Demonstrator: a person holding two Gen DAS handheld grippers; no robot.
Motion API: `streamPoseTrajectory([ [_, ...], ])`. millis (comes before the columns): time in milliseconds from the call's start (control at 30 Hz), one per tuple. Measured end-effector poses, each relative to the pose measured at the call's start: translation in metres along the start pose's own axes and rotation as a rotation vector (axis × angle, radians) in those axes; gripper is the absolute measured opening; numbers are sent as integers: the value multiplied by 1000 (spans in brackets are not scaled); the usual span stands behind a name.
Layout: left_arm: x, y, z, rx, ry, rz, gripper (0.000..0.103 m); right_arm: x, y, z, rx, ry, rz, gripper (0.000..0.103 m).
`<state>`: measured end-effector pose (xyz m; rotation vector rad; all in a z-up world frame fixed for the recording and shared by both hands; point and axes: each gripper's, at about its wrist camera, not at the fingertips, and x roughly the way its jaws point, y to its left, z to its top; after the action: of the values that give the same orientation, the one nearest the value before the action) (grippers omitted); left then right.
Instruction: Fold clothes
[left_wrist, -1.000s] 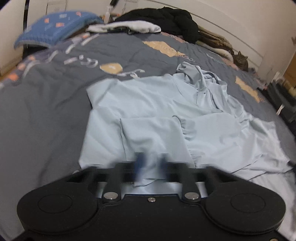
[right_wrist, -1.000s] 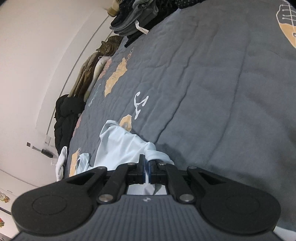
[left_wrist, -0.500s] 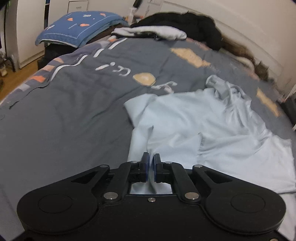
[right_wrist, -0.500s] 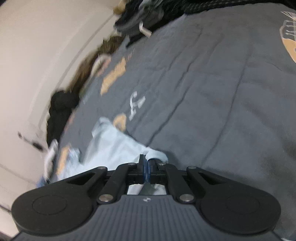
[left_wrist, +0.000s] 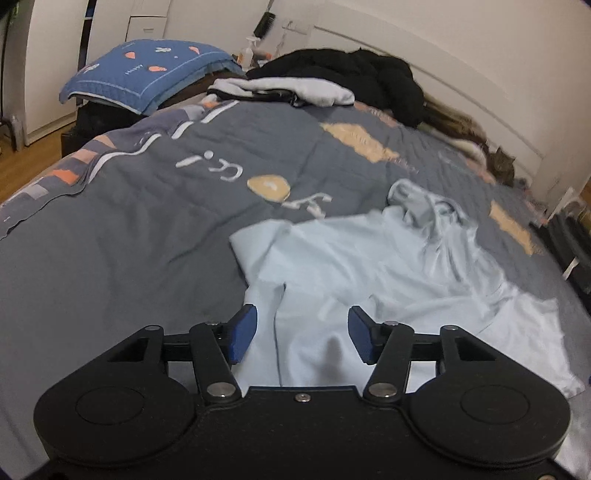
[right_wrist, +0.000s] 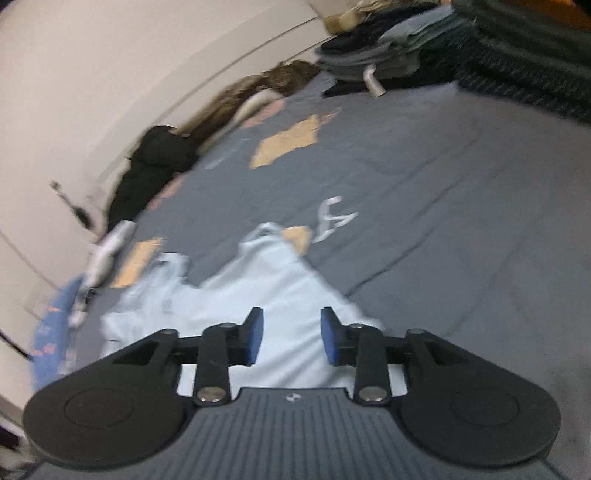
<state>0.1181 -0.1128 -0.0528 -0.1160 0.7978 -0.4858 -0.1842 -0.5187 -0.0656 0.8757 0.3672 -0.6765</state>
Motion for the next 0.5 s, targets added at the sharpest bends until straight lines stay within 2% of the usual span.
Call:
streamPoseTrajectory([
  [33,3,-1,-2,7,4,5,50,2,3,-3,-5,12,10,35],
  [100,9,-3,-6,15,24,-2,33,6,9,-8,-19,32,21,36],
  [133,11,-4,-8,22,32,-6,19,7,12,-11,-25,41,31,36],
  [167,11,-6,-9,33,36,-8,10,8,16,-13,-31,51,47,37],
  [233,9,-10,-10,57,33,-11,4,10,22,-17,-44,72,79,37],
  [367,-5,-17,-8,122,-70,14,1,12,35,-26,-79,94,113,39],
  [400,-10,-22,-8,163,-113,41,1,12,37,-28,-82,103,120,39],
  [500,-23,-47,-14,409,-237,162,2,13,41,-33,-81,120,130,39],
])
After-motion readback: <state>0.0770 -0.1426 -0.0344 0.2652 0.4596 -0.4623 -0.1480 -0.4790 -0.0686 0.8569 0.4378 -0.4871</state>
